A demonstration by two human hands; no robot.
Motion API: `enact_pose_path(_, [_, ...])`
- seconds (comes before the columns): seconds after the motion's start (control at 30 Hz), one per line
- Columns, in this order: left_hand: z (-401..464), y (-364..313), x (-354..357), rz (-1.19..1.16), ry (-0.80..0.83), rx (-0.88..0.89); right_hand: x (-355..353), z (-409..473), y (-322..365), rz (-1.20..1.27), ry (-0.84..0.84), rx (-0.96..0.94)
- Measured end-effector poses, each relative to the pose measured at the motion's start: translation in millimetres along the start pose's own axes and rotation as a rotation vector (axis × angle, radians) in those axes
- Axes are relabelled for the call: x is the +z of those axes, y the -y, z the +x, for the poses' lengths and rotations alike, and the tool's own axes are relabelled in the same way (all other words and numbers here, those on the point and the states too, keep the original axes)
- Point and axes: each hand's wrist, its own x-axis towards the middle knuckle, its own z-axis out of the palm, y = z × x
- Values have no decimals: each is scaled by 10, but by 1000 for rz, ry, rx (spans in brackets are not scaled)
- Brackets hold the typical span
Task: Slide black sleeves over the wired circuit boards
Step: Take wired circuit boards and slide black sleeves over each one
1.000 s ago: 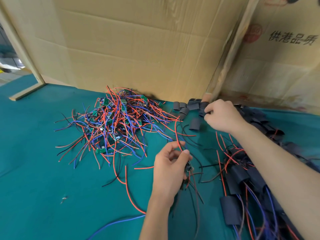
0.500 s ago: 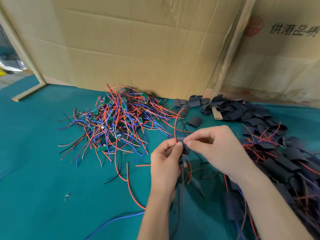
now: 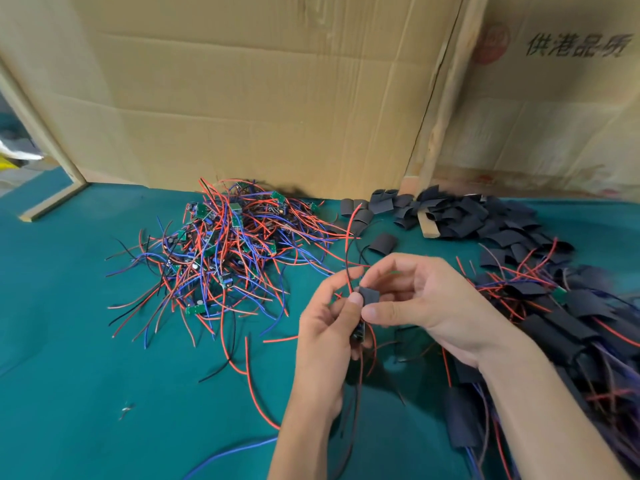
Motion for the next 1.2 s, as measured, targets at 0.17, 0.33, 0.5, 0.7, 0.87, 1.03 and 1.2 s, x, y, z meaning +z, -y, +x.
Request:
enact_pose_path(0.17, [-10,1,21,-8,20,-10,28,-4,33,10,-81,0])
enact_pose_path(0.33, [-5,25,18,-14,34,-19,-122,14,75,160,-541,-168])
enact_pose_path(0.5, [-5,39,18,42,97,-18,-164,37,66,681,-768,-136])
enact_pose_path(0.7, [-7,49,14,45,115,-5,27,100,84,1028,-637,-19])
enact_pose_path(0.87, [-1,64,25,59,116,-15,119,119,137,1004,-602,-35])
enact_pose_path(1.03, [-4,72,44,95,102,-18,99,82,173,899,-619,-137])
enact_pose_path(1.2, [1,106,44,147,62,-3,62,58,195,643,-627,-238])
